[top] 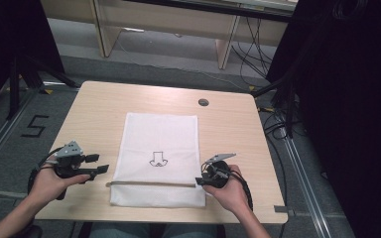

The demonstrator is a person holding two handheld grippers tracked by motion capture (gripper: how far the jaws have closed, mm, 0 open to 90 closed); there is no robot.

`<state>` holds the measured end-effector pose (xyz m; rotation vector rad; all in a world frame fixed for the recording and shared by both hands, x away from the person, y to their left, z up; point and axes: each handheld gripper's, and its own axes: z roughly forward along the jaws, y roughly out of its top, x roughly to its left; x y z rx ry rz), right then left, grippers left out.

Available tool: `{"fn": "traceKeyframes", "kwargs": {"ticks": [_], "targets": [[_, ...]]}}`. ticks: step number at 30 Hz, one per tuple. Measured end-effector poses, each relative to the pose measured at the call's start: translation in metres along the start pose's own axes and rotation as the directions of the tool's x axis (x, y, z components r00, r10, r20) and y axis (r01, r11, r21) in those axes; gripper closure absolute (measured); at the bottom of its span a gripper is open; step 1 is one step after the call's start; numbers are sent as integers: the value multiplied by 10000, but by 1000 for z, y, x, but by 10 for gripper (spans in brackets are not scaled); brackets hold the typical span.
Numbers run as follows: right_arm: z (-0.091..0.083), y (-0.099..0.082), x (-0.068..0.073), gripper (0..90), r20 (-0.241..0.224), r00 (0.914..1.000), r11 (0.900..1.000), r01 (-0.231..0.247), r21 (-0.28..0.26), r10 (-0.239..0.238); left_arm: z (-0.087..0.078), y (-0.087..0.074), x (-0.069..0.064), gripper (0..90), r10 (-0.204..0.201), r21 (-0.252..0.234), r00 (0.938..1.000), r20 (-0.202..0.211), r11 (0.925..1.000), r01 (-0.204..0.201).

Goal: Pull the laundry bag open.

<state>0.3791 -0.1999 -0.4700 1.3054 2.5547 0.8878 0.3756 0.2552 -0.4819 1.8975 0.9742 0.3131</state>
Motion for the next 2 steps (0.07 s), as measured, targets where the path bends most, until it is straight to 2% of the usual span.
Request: {"fn": "traceKeyframes", "kwargs": {"ticks": [2], "targets": [[0,0,-1,650,162,9998,9999,106,13,-106,-1,1,2,375,-107,2,9998,-138,9999,108]]}}
